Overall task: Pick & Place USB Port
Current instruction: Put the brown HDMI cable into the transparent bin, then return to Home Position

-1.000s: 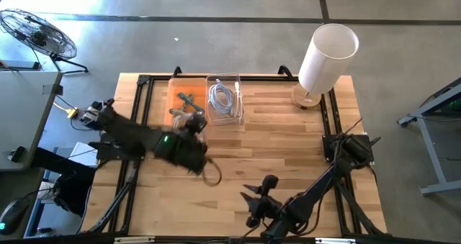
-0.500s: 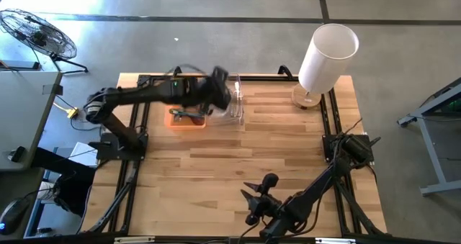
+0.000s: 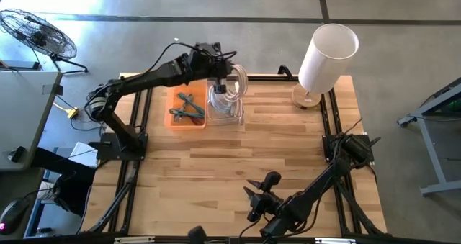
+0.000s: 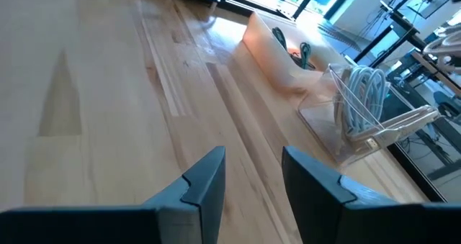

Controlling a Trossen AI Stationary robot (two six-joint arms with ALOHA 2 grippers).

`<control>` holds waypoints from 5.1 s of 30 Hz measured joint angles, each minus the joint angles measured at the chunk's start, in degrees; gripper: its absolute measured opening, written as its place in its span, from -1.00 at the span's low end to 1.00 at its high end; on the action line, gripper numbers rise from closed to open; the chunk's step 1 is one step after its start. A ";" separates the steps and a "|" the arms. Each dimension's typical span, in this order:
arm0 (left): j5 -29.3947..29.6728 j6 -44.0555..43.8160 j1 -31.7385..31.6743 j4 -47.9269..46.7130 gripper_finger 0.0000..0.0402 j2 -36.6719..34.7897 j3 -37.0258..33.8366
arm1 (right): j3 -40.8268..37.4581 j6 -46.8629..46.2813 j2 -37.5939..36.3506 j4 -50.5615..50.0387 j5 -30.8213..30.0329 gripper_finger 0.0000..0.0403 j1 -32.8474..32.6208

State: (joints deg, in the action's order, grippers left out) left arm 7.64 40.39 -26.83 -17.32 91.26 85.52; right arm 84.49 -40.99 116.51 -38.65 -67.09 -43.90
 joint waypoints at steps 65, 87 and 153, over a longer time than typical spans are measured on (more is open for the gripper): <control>-37.80 -13.67 -9.34 17.26 0.24 8.98 -15.70 | 0.00 -2.25 -3.14 -15.38 2.05 -0.36 0.02; -23.65 1.07 0.65 -13.31 -0.98 -22.33 -6.72 | 1.51 11.69 -27.04 -20.24 2.45 -0.95 3.39; -23.75 -9.19 20.48 7.30 -1.00 -90.78 -77.21 | -80.12 27.13 -106.59 34.02 26.02 -1.00 10.00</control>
State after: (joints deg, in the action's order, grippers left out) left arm -16.11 31.20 -6.35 -10.02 0.49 8.31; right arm 4.37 -13.86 9.92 -4.63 -41.07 -33.90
